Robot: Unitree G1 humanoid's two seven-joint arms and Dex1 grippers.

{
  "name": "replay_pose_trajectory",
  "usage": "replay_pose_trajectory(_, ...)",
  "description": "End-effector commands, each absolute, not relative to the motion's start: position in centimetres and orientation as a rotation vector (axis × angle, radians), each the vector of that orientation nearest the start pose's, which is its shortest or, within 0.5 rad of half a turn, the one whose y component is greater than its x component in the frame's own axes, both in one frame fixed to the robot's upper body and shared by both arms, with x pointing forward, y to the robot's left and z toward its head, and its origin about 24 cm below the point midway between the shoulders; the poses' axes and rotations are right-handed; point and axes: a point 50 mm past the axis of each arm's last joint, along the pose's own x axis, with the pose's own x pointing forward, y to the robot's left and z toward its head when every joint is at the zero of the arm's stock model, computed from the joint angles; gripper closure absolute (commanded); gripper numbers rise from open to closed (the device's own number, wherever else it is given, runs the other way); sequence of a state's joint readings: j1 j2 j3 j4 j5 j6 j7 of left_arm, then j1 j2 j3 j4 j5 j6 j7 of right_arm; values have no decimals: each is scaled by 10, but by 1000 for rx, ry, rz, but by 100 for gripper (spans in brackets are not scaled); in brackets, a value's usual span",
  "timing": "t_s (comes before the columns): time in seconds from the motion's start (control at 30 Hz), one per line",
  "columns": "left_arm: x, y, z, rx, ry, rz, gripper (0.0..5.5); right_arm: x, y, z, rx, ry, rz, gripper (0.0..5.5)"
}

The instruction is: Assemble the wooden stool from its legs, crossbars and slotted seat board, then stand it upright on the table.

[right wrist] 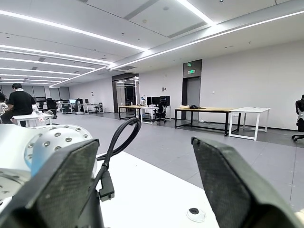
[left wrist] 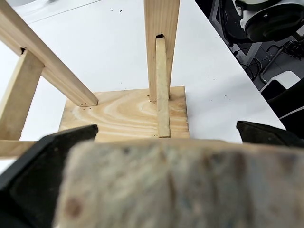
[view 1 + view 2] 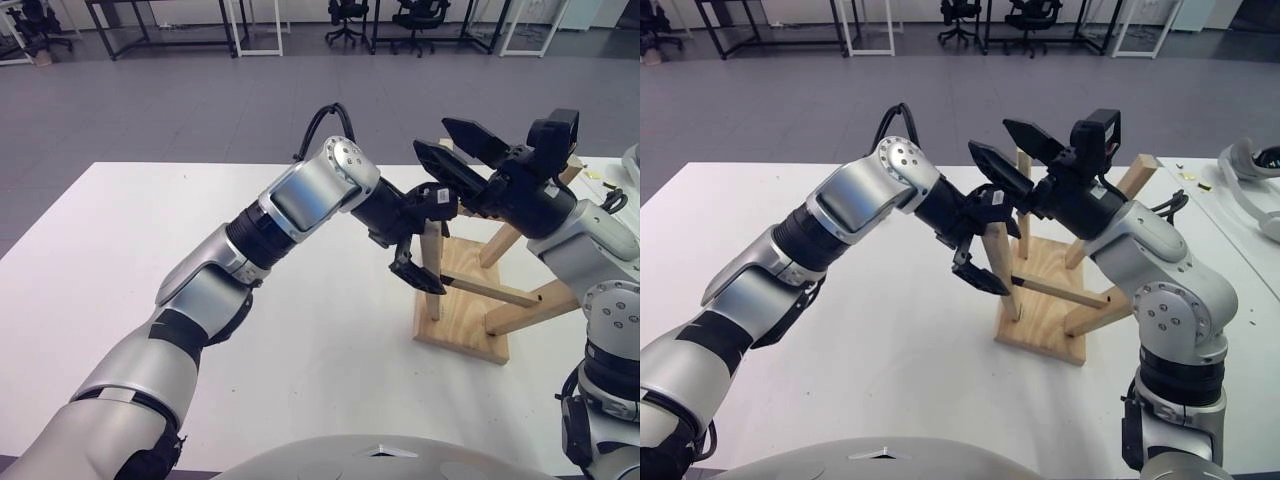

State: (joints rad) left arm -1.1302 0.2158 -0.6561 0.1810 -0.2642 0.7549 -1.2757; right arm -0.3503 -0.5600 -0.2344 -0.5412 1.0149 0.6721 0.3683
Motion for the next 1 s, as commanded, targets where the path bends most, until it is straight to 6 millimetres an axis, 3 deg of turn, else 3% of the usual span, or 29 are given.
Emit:
replay_pose_trajectory(0.03, 289, -13, 136, 584, 631, -1731, 12, 248, -169, 231, 163, -256, 805, 187)
replay_pose_trajectory(0.1, 297, -13, 162, 539, 528, -1703, 12, 250, -170, 236, 155, -278, 764, 187)
replay_pose_trajectory(0.2, 298, -9, 230, 343, 282, -1652, 12, 253, -170, 245, 99, -319, 700, 187)
replay_pose_trajectory(0.27, 288, 1, 275, 179, 124, -1614, 12, 257, -173, 247, 29, -334, 640, 187)
replay_pose_trajectory(0.33, 279, 17, 295, 119, 29, -1561, 12, 263, -179, 251, -18, -359, 570, 187)
replay_pose_trajectory(0.43, 272, 45, 296, 74, 26, -1496, 12, 270, -187, 261, -99, -404, 483, 187)
replay_pose_trajectory(0.53, 286, 77, 299, -33, -15, -1312, 12, 275, -186, 276, -231, -463, 431, 187)
replay_pose_trajectory(0.6, 293, 100, 297, -88, -54, -1164, 12, 270, -173, 283, -224, -475, 425, 187)
replay_pose_trajectory(0.67, 297, 113, 291, -127, -94, -1023, 12, 264, -152, 273, -163, -424, 436, 187)
replay_pose_trajectory(0.77, 302, 140, 282, -180, -137, -838, 12, 252, -133, 253, -247, -351, 417, 187)
replay_pose_trajectory(0.93, 298, 153, 254, -221, -120, -702, 12, 238, -122, 243, -398, -314, 499, 187)
replay_pose_trajectory(1.0, 296, 157, 249, -224, -119, -672, 12, 235, -128, 237, -462, -275, 539, 187)
